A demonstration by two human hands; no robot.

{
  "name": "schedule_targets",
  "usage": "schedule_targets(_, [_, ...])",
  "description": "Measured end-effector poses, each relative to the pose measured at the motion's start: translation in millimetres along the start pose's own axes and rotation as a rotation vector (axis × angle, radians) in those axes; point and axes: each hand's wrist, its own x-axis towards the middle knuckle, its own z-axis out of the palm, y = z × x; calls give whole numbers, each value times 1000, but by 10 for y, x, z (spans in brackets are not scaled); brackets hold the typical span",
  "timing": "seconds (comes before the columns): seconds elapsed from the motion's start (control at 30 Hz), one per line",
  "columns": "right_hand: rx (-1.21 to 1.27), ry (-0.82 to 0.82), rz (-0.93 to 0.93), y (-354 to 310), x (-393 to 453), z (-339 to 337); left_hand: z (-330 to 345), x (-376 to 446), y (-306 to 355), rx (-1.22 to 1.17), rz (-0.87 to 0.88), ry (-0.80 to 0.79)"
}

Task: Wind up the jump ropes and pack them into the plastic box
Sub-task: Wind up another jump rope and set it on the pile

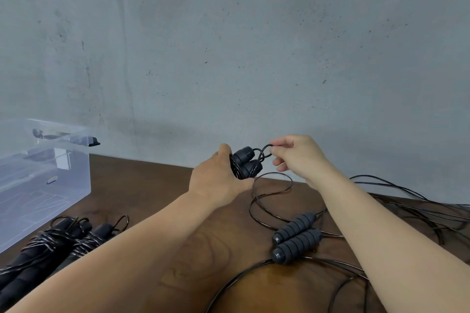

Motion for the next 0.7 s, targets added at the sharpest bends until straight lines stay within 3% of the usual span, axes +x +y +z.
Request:
schedule_targets(0.13, [115, -60, 184, 37, -88, 204, 43, 13, 14, -38, -63, -10])
schedule_targets(0.3, [446, -333, 472, -58, -311, 392, -9, 53, -40, -222, -155, -94])
schedule_targets(0.5, [463, -281, 402, -87, -276, 584, -306, 70, -47, -523, -174, -361])
schedule_targets(0.7, [494, -306, 369, -266, -203, 866, -795, 139, -284, -550, -280, -342])
